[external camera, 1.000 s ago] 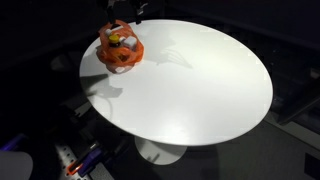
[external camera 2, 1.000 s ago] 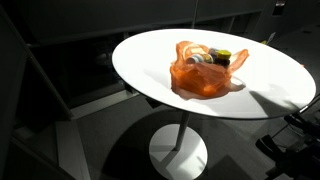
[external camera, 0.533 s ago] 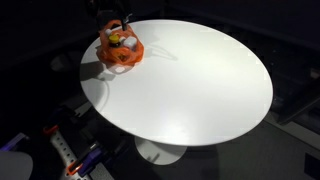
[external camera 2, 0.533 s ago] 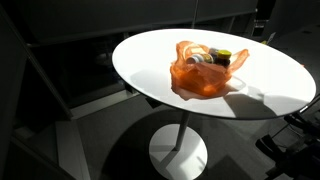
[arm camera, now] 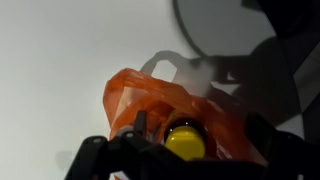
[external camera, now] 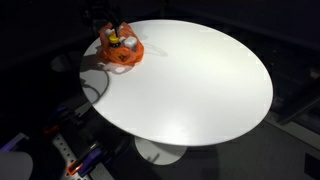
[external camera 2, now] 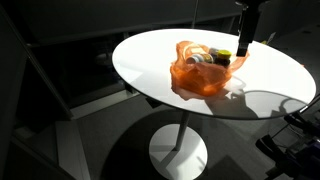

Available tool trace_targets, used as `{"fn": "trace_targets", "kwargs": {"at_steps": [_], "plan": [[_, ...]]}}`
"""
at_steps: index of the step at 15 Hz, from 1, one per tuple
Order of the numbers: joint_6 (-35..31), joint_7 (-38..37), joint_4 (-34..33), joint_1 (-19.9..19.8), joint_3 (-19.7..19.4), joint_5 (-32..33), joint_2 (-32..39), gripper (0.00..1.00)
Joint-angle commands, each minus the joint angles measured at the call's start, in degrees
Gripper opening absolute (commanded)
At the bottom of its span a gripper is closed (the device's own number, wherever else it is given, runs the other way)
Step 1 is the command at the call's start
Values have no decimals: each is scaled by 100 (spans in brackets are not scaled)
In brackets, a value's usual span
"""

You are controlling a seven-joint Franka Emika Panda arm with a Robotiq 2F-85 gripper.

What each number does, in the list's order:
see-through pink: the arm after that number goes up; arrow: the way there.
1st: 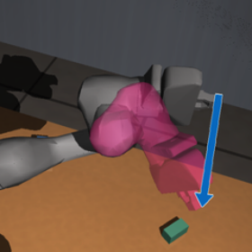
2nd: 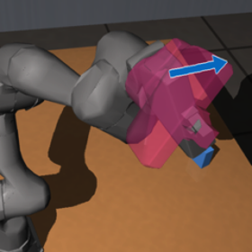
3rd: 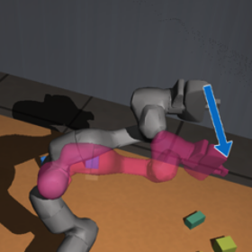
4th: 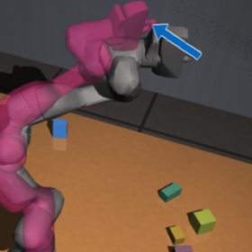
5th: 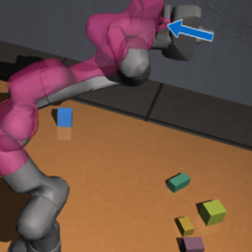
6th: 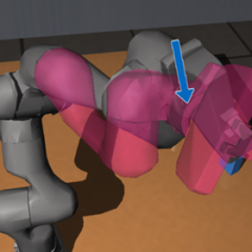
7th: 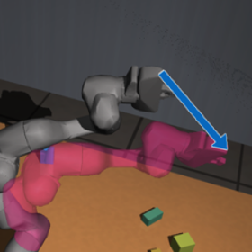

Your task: Remove the bottle with a yellow cap from the plastic bag and put it on the table

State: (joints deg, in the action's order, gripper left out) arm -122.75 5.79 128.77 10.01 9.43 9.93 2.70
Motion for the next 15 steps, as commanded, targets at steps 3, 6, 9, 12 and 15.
{"fn": "trace_targets", "kwargs": {"at_steps": [3,6,9,12,15], "plan": [[-679,280,29,-47,11,-240,310,100],[-995,457,28,-39,41,-362,477,100],[-1148,534,35,-41,42,-349,546,66],[-1128,520,28,-57,20,-314,513,40],[-998,443,-15,-88,-31,-254,434,30]]}}
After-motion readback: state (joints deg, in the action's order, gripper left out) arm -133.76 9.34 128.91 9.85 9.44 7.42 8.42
